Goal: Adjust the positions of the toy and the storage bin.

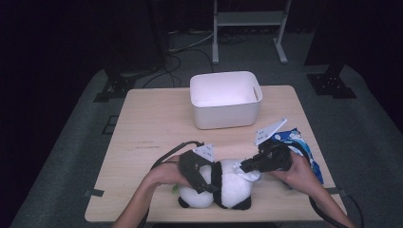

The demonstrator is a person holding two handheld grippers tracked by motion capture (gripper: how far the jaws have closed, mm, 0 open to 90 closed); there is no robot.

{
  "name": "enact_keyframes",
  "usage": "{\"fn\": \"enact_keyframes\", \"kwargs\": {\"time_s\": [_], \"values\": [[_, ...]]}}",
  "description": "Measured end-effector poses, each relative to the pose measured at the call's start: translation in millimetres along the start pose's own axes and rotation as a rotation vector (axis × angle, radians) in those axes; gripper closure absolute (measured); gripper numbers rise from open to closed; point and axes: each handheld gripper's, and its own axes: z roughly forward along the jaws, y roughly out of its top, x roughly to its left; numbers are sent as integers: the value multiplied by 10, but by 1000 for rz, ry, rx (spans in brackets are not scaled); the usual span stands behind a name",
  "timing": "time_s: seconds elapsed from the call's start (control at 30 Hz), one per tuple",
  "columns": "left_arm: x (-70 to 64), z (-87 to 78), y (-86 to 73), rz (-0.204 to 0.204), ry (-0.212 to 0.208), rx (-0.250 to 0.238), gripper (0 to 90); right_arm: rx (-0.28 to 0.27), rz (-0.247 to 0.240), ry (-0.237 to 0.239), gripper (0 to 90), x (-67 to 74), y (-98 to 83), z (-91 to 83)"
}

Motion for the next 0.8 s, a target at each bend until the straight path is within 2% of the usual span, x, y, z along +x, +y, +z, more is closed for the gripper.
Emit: {"fn": "enact_keyframes", "kwargs": {"time_s": [0.17,0.47,0.7,0.8], "values": [[2,76,48,3,-2,35,34,2,2,4,816,-17,-8,4],[-20,124,68,26,6,67,34,1,13,18,816,-39,-15,31],[-11,168,72,2,5,91,0,11,9,25,816,-41,36,71],[-15,160,77,20,14,96,0,11,8,27,816,-41,49,82]]}}
